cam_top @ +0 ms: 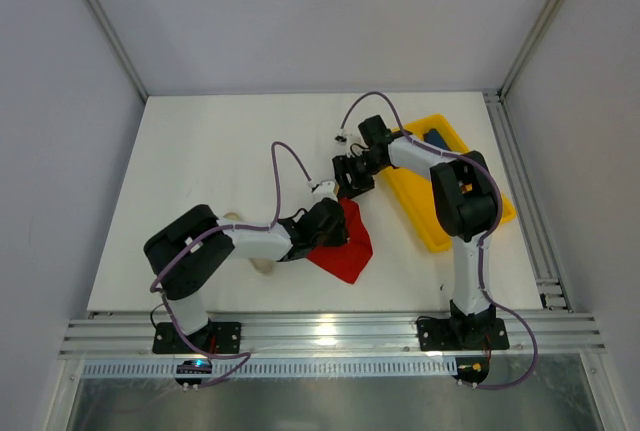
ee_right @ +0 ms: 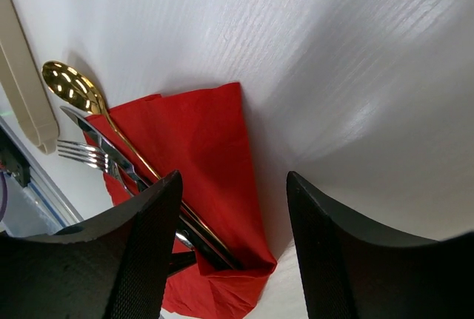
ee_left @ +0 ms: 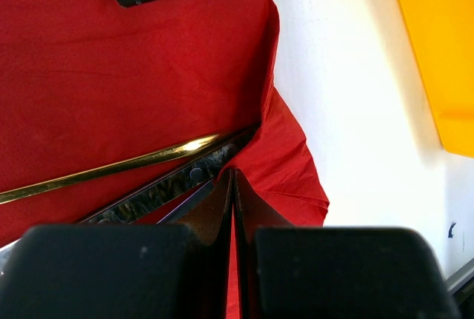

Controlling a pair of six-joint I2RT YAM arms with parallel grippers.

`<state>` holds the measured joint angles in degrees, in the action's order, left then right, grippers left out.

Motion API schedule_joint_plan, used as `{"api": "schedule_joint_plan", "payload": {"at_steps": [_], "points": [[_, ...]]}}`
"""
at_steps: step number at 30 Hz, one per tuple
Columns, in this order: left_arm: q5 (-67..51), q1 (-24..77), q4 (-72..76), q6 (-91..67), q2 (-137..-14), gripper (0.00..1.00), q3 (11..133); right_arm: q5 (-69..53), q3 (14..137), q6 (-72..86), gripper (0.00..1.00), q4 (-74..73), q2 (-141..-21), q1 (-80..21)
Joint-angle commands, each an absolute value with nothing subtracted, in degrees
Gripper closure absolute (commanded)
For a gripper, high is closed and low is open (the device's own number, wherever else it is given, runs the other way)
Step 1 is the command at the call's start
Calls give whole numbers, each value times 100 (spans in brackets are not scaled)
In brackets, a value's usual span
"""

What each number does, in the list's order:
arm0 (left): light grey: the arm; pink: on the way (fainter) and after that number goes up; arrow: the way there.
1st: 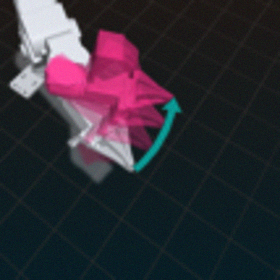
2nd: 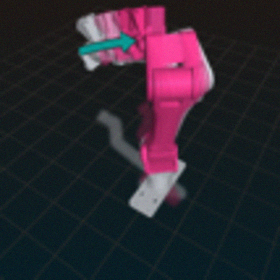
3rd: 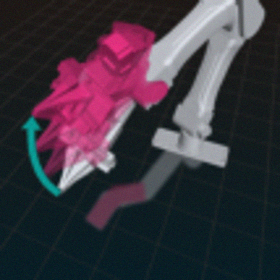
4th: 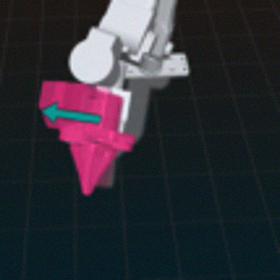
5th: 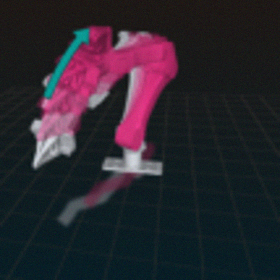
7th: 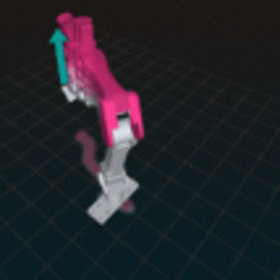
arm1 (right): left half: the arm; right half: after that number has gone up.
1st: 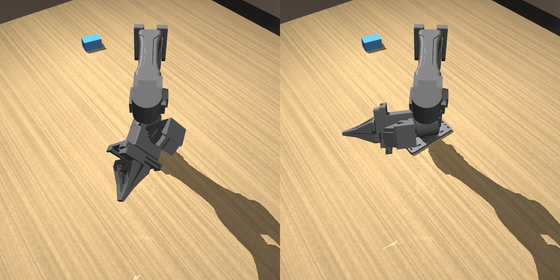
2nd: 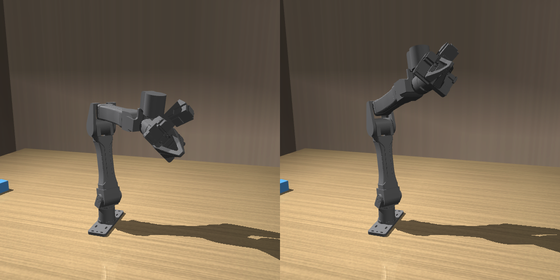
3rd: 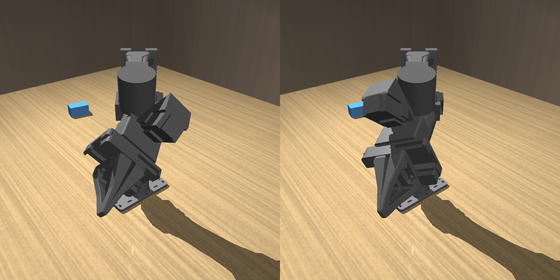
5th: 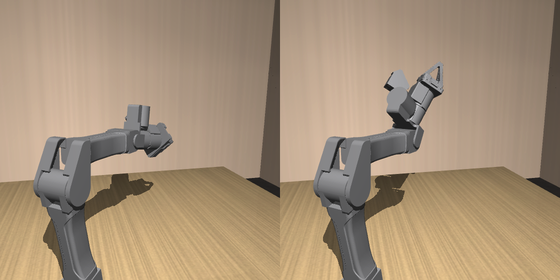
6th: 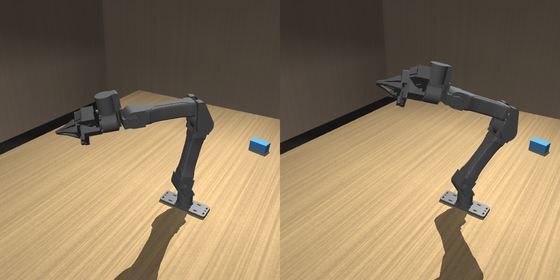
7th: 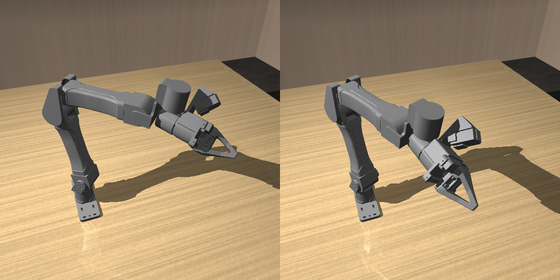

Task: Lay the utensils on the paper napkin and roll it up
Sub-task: Roll the napkin at the center of the board.

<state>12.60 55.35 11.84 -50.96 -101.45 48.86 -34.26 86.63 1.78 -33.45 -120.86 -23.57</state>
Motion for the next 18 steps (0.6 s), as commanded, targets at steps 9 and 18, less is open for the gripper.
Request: {"api": "schedule_joint_plan", "payload": {"at_steps": [9, 18], "points": [[1318, 5511, 1178, -5071, -10063, 100, 4878, -4376, 8587, 290, 47, -3103, -12024, -2435], [1336, 5511, 1178, -5080, -10046, 100, 4860, -4527, 8200, 439, 55, -2804, -11690, -2513]]}}
